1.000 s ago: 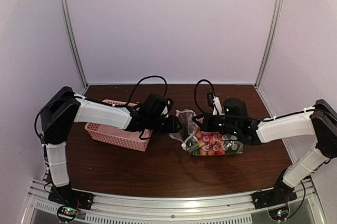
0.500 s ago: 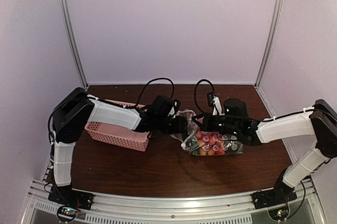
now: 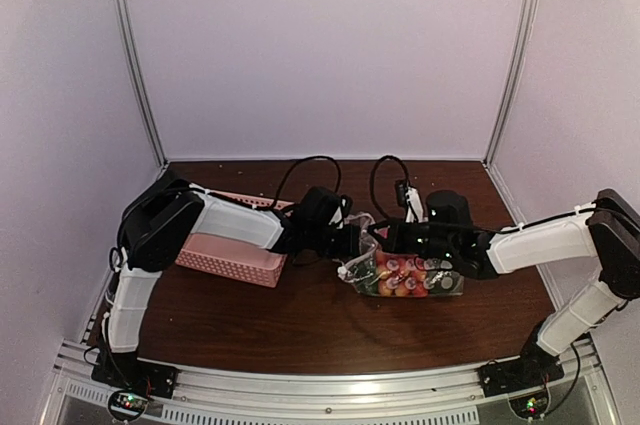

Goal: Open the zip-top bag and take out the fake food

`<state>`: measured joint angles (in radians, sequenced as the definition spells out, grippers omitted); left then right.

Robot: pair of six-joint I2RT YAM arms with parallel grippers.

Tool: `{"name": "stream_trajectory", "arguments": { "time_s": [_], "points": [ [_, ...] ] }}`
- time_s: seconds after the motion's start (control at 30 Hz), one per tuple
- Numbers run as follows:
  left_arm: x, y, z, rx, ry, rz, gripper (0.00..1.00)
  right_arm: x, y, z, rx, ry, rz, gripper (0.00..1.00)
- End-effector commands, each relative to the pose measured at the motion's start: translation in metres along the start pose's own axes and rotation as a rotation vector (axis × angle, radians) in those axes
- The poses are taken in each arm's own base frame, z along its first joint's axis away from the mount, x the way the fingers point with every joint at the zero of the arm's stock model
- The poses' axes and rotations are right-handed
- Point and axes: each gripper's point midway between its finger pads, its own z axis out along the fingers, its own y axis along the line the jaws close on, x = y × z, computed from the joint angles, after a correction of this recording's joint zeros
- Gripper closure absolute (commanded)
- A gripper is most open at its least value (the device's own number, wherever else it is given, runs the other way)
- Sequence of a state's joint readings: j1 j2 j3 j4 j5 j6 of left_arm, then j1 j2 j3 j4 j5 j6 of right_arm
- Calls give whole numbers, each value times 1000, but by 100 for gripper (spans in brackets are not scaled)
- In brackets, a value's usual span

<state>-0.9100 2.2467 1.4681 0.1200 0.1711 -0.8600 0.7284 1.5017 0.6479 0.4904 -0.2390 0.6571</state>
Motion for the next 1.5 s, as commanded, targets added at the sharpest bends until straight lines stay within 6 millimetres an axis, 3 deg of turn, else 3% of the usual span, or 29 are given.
{"name": "stream_trajectory", "arguments": {
  "time_s": [0.0, 0.27, 0.63, 0.77, 0.97, 1.37, 1.47],
  "points": [
    [-7, -7, -4, 12, -12, 24, 60, -2, -6, -5, 13, -8, -5, 100],
    [-27, -17, -48, 48, -95, 52, 72, -3, -16, -11, 40, -20, 9, 100],
    [-27, -75, -95, 376, -201, 207, 74, -10, -26, -14, 62, -48, 26, 100],
    [-28, -89, -108, 403, -245, 282, 75, -9, -26, -14, 59, -45, 27, 100],
    [-48, -81, -140, 289, -377, 353, 78, -11, -24, -17, 50, -49, 26, 100],
    [-100, -89, -211, 143, -612, 480, 78, -5, -21, -22, 26, -37, 6, 100],
    [-116, -66, -224, 23, -570, 460, 78, -6, -22, -24, 31, -38, -1, 100]
  ]
}}
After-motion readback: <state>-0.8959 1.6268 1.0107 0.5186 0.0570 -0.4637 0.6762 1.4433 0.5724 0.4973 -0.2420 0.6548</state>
